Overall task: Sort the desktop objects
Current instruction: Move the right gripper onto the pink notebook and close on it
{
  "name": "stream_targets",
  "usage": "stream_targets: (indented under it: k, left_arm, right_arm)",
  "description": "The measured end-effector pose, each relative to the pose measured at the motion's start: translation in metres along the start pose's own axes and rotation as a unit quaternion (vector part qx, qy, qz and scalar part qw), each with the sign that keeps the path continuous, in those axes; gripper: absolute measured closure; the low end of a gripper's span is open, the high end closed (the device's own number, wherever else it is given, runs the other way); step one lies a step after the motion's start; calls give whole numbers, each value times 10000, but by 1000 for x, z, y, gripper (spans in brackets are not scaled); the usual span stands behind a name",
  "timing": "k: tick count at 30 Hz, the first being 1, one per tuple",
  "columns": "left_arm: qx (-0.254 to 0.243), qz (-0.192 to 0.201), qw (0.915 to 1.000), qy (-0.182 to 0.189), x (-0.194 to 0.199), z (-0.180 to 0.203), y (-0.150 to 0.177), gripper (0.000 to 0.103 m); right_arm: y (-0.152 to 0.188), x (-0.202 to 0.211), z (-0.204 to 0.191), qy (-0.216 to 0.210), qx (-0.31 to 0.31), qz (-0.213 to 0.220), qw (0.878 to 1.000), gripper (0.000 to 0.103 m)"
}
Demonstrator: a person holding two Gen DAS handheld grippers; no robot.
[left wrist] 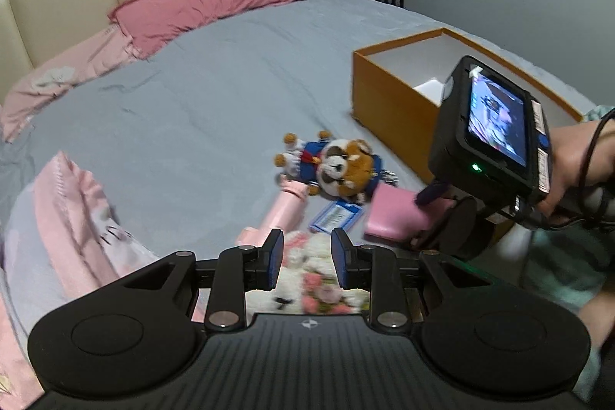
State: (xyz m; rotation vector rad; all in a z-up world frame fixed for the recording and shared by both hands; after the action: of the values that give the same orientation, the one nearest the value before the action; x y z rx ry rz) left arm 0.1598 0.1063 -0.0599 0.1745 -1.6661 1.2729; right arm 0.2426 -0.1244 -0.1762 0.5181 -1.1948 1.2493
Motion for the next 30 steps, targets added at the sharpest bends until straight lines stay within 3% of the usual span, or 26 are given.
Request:
stream_targets:
  k: [6, 7, 9, 12, 15, 16, 17, 24, 26, 30]
  left_arm:
    - [174, -354, 9985, 385, -6, 31, -1, 72]
    - [197, -409, 9980, 437, -7, 36, -1, 72]
    - [303, -544, 9966, 541, -9, 46, 0, 72]
    - [436, -684, 9948, 614, -14, 56, 4, 71]
    - [443, -834, 9942, 510, -19, 60, 9, 68]
    - [423, -863, 9942, 479, -20, 61, 10, 68]
    - [421, -903, 9939, 463, -20, 61, 12, 68]
    - [345, -1080, 9926, 441, -22, 65, 24, 65]
    - [379, -1085, 9923, 463, -22, 64, 26, 65]
    - [454, -1075, 9922, 430, -20, 60, 28, 65]
  right_arm:
    - [-3, 28, 7, -483, -230, 208, 9984, 88]
    - [-3, 30, 7, -688, -354, 141, 9969, 103]
    - [-2, 38, 12, -1019, -599, 93, 9930, 103]
    - [-1, 48, 17, -862, -565, 280, 9943, 103]
    - [3, 46, 10, -808, -397, 161, 9958, 91]
    - [5, 43, 6, -702, -279, 171, 9970, 72]
    - [7, 38, 4, -590, -178, 193, 9979, 61]
    - [8, 9, -3, -40, -214, -81, 9997, 59]
    - [7, 5, -9, 141, -123, -56, 9998, 50]
    - [1, 1, -15, 272, -172, -61, 9995, 41]
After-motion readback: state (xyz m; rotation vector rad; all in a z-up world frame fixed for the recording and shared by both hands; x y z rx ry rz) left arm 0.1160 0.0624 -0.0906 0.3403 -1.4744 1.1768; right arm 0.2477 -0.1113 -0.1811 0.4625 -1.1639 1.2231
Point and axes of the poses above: each gripper's, at about its wrist camera, not at the fingertips, and x roughly against the way its jaws point, z to its right, y to its underside, the point moved 9 cm from there along -x, roughly the way its jaws point, and after that the axes turned 7 degrees about y, right-handed, at the moved point
